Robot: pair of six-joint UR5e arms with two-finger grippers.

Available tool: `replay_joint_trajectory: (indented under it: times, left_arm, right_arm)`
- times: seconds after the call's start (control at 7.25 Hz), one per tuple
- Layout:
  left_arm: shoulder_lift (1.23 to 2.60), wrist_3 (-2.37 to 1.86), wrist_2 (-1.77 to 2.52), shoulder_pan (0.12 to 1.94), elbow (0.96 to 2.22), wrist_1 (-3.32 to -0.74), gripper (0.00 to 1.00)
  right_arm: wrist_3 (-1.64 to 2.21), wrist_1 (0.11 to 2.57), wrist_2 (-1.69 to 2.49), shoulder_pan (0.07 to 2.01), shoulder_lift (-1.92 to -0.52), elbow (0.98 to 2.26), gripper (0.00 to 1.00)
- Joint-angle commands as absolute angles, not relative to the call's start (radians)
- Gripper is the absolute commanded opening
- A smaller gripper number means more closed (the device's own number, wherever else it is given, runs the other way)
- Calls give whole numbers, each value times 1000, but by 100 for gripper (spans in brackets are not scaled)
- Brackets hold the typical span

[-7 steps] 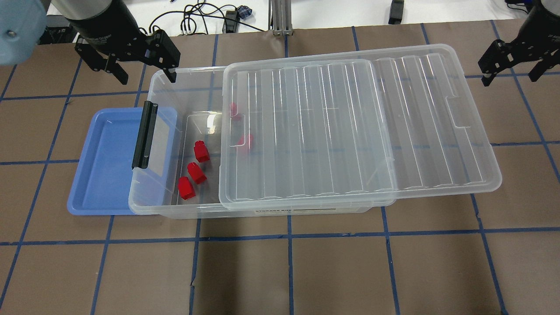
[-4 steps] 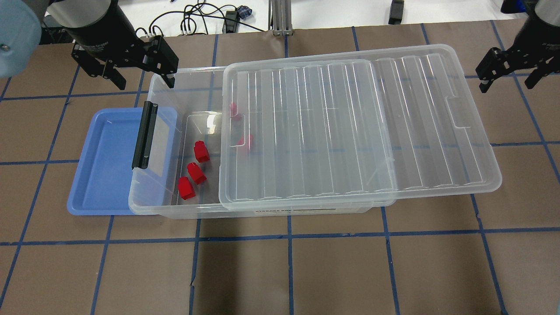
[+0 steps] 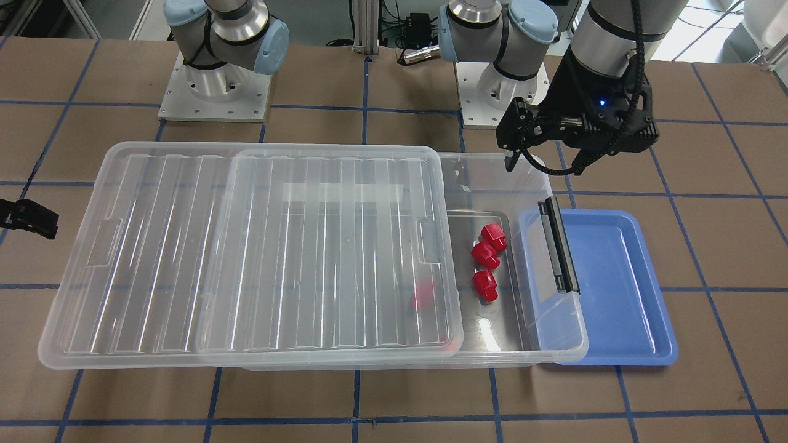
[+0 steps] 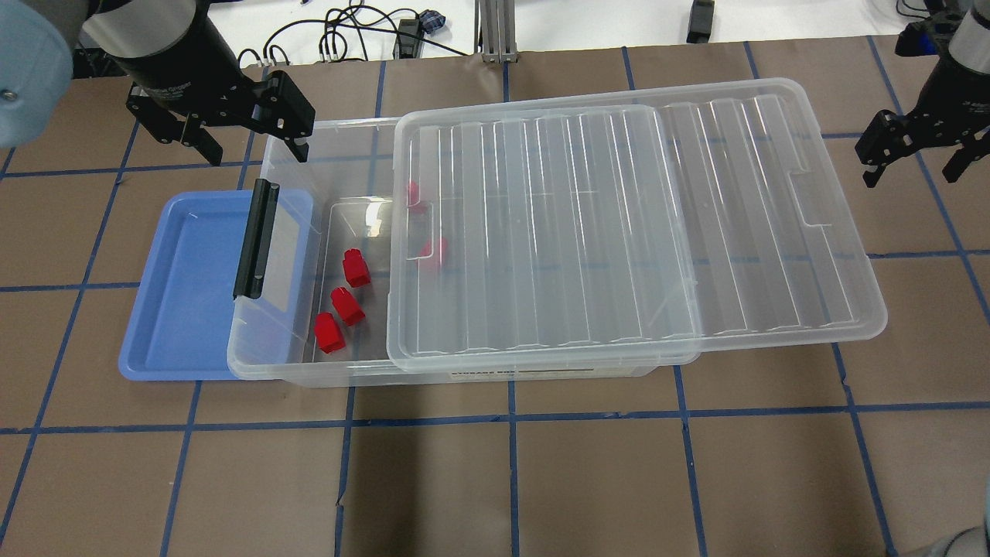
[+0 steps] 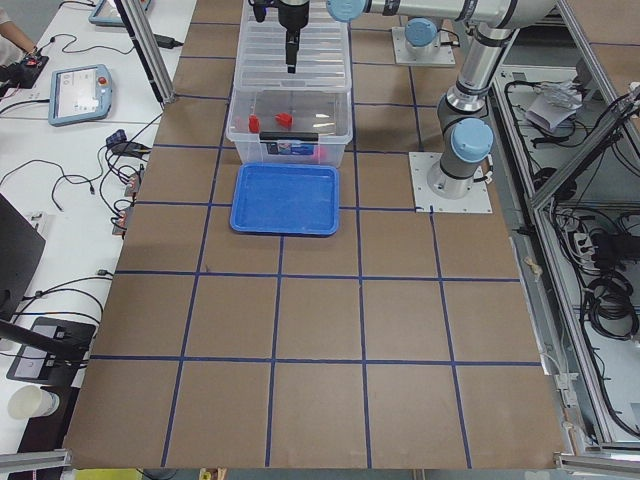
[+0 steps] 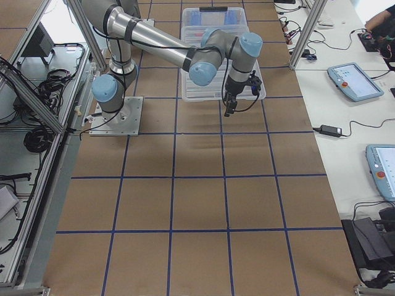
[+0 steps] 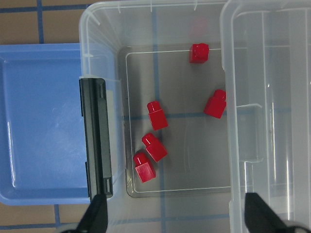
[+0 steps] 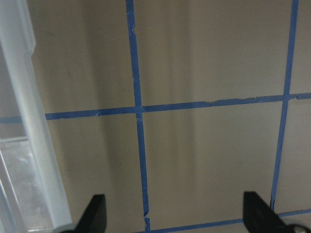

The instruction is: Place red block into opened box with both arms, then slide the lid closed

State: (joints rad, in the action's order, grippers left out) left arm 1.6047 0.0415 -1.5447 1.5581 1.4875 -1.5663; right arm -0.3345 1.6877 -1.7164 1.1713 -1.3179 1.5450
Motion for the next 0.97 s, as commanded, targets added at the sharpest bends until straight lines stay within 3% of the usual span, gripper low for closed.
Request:
replay_joint_trajectory:
  times: [0.0,0.83]
  left_arm:
    - [1606,41,-1543,1555,1489,-1568,100]
    - [1605,40,-1543,1552,1489,-1568,100]
  right_arm:
    - [-333,1684,-1713,1169,-1304,1563,100]
    - [-312,1681,-1662,1192,-1295,1565,100]
